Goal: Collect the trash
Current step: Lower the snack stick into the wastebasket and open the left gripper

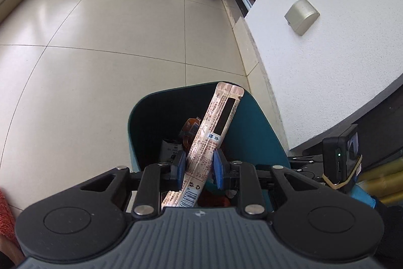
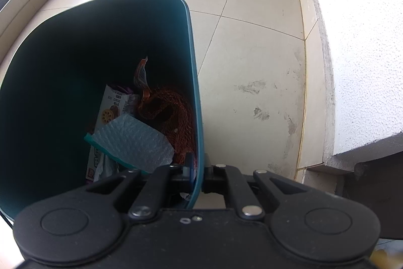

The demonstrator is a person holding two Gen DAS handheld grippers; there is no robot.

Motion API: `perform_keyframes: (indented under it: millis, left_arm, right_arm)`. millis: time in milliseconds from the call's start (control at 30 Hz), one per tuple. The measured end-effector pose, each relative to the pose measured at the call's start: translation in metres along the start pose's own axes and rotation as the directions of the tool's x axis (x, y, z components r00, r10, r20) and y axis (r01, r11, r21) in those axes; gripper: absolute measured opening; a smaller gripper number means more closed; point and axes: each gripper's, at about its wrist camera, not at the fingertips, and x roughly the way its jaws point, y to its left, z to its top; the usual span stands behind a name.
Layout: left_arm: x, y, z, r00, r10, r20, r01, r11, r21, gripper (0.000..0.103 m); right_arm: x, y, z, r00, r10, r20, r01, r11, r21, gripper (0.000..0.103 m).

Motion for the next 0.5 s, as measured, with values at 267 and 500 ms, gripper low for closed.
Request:
perform_keyframes:
  millis: [267,500]
  left_arm:
    - [0.099,-0.023,-0.003,0.975,0.149,-0.168,-0.131,0.985,0.114,0.022]
    - [0.142,-0.024,-0.001,0.942,0.23,-0.246,-0.201,0.97,0.136,0.022]
  right_arm:
    - [-0.001,0.0,-0.002,1.0,0.004,0.008,-0.004,1.0,-0.015,0.005]
    - [-0.001,-0.001,-0.004,1.0,0.022,-0.001,-0.022,0.999,-0.024,0.011]
